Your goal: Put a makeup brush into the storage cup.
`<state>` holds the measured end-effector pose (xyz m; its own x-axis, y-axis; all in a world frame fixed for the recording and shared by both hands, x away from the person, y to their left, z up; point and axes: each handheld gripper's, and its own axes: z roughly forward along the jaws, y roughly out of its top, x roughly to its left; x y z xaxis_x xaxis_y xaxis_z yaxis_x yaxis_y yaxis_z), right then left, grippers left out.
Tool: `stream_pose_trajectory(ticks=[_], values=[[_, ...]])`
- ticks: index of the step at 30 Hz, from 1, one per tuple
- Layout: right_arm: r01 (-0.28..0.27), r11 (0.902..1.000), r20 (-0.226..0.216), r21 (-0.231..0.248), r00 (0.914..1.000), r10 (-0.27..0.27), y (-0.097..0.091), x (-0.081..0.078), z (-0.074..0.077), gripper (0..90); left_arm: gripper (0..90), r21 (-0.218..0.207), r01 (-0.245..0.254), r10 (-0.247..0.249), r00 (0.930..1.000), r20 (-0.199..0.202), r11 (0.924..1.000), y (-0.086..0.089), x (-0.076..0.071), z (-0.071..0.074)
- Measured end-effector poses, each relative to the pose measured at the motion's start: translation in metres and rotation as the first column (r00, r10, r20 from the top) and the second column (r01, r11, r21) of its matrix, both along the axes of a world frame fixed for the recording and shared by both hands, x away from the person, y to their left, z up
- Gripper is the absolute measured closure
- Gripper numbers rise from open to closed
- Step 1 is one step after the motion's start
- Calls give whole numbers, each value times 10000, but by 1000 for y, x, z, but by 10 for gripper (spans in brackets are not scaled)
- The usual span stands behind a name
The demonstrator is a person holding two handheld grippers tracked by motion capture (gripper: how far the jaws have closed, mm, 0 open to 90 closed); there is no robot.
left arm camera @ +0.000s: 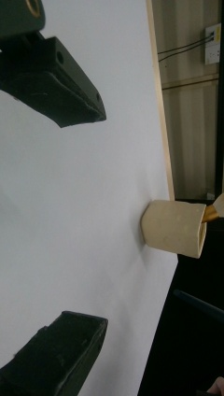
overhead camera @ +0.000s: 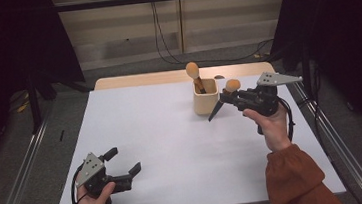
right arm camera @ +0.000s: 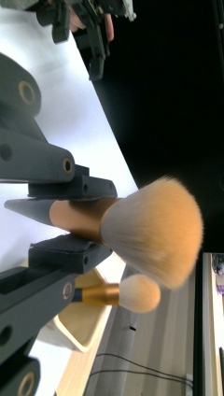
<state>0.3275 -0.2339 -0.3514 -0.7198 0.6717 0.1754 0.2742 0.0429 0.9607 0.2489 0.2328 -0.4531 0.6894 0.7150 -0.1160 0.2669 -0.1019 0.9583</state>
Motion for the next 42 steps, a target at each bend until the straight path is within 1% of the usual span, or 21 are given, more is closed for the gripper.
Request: stream_pose_trajectory(ticks=[2,4,6,10,13,16,18,20,22,26,28,31,38,42], values=[[44,10000,20,3,10000,-44,-1,3,3,727,30,-35,-21,21,10000,4,10000,1,0,0],[73,9999,136,68,9999,-74,-4,6,8,727,30,30,-18,18,10000,18,10000,1,0,1],[163,9999,236,15,9996,-163,-6,9,13,727,33,102,156,-156,9999,-10,9998,1,0,1],[317,9995,452,11,9985,-317,-10,13,23,727,38,137,128,-128,9999,13,9998,0,-1,1],[451,9989,528,150,9976,-458,-12,17,28,727,35,151,108,-109,9999,30,9998,1,-1,1],[521,9986,592,90,9969,-525,-11,21,28,727,35,179,138,-138,9999,40,9997,1,-1,1],[638,9980,570,-22,9963,-635,-10,23,27,727,35,264,253,-254,9997,31,9993,1,0,1],[733,9973,558,-41,9958,-729,-10,28,27,727,35,220,267,-266,9996,-15,9994,2,0,1],[884,9961,534,43,9946,-885,-9,33,28,727,35,190,239,-239,9997,-12,9995,2,0,1],[1119,9935,427,-227,9929,-1109,-6,43,32,727,35,203,237,-236,9997,-38,9995,2,1,0],[1244,9918,350,-281,9917,-1234,-5,47,35,727,35,275,294,-293,9995,-68,9992,3,1,0],[1463,9884,290,-398,9890,-1452,-3,55,38,728,35,224,285,-283,9996,-92,9993,3,2,-1],[1676,9827,277,-793,9857,-1659,9,73,38,727,35,186,227,-226,9997,-90,9996,4,2,-1],[1747,9801,251,-945,9846,-1731,12,78,33,727,35,264,197,-195,9998,-79,9995,6,2,-1]])
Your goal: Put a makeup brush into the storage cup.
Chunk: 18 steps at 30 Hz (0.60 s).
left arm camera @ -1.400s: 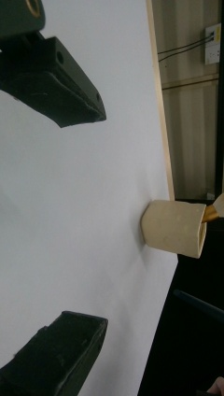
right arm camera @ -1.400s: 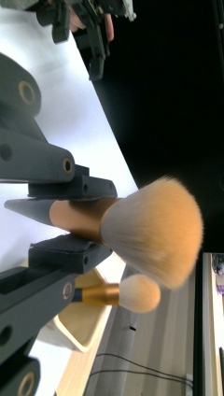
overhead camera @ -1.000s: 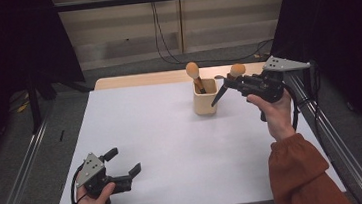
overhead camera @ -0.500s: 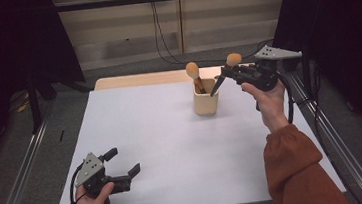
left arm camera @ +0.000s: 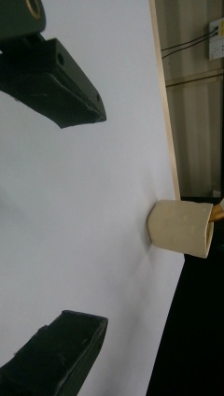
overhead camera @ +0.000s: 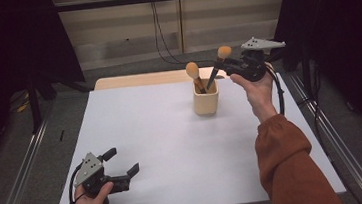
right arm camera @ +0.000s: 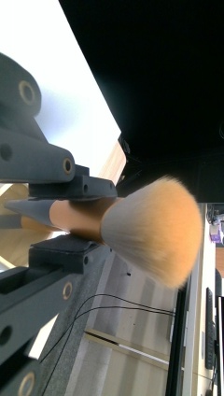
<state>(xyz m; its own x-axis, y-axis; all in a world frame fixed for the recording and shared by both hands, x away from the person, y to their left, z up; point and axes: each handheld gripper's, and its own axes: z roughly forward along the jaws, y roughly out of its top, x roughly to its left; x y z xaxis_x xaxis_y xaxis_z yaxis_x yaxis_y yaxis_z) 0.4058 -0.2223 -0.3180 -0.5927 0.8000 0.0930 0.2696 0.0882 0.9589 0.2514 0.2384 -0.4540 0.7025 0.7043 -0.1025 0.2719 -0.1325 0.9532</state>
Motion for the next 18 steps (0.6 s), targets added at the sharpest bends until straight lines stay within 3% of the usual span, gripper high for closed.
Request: stream_pose_trajectory(ticks=[4,18], values=[[98,9996,-172,-248,9998,-103,0,3,-6,727,35,51,25,-25,10000,-25,10000,0,1,-1],[137,9992,-434,-375,9989,-154,-2,11,-25,727,35,103,-4,6,9999,-113,9999,1,2,-2]])
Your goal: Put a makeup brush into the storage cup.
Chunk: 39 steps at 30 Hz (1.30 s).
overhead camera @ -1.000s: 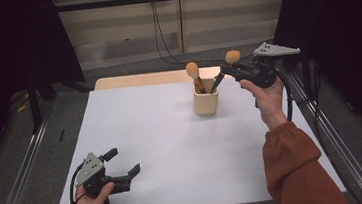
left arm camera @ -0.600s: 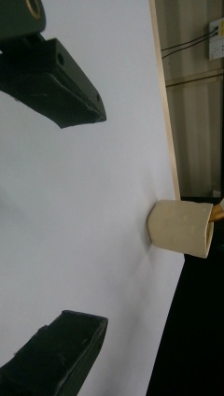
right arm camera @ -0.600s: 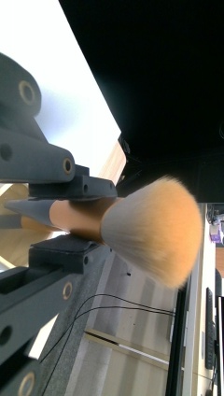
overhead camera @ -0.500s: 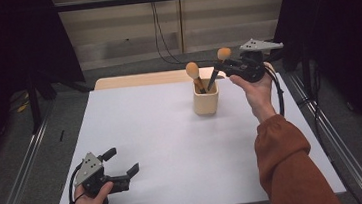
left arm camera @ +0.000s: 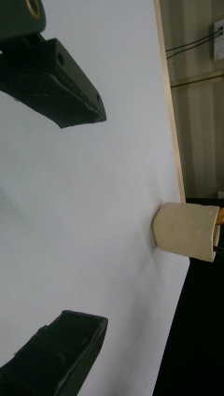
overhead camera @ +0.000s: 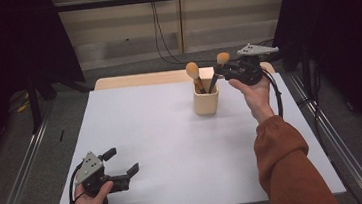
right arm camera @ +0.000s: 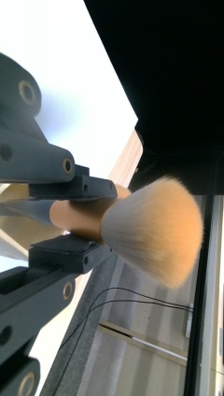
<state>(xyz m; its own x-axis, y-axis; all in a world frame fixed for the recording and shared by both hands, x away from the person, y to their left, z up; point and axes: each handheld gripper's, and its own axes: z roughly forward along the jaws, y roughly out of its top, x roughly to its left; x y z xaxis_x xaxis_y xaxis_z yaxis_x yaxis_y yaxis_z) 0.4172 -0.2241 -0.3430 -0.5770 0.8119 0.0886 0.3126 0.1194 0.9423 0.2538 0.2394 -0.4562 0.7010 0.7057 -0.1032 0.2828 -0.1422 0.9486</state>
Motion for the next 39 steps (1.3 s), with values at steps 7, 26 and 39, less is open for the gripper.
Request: stream_pose_trajectory(ticks=[7,26,39], values=[[203,9998,-252,33,9995,-202,-1,5,-14,727,35,107,14,-14,10000,13,9999,0,0,0],[171,9998,-625,44,9979,-168,3,9,-40,727,35,33,-29,29,10000,-23,10000,1,2,0],[314,9994,-749,119,9967,-305,4,16,-52,728,35,82,-20,21,10000,-25,10000,1,2,-1]])
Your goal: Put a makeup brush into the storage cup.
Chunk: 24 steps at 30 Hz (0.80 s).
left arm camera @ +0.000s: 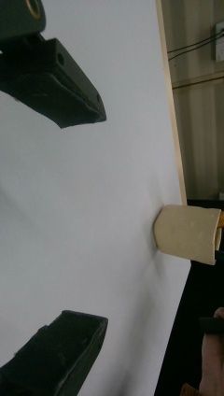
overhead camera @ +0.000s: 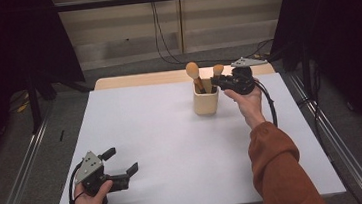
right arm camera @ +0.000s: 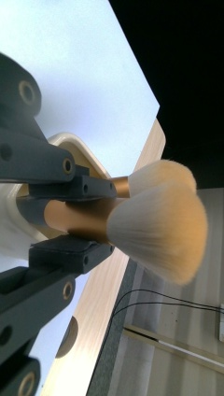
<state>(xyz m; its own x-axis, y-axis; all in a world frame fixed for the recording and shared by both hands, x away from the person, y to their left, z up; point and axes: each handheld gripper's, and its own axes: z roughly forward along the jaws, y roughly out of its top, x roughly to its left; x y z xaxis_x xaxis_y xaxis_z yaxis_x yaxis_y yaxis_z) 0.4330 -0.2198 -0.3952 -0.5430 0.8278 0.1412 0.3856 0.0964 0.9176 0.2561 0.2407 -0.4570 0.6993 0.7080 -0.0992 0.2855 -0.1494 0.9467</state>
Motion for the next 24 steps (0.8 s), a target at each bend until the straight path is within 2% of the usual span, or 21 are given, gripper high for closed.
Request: stream_pose_trajectory(ticks=[12,17,20,24], values=[[-52,10000,-20,62,10000,52,3,1,-9,727,35,-8,-64,64,10000,6,10000,0,0,0],[3,9999,-251,138,9997,1,3,2,-12,725,35,104,-75,74,10000,34,9999,1,1,0],[47,9998,-208,214,9998,-42,3,2,-14,718,35,99,-89,89,10000,44,9999,1,1,0],[94,9994,-202,332,9998,-87,1,2,-15,648,35,12,-148,148,9999,25,9999,0,1,0]])
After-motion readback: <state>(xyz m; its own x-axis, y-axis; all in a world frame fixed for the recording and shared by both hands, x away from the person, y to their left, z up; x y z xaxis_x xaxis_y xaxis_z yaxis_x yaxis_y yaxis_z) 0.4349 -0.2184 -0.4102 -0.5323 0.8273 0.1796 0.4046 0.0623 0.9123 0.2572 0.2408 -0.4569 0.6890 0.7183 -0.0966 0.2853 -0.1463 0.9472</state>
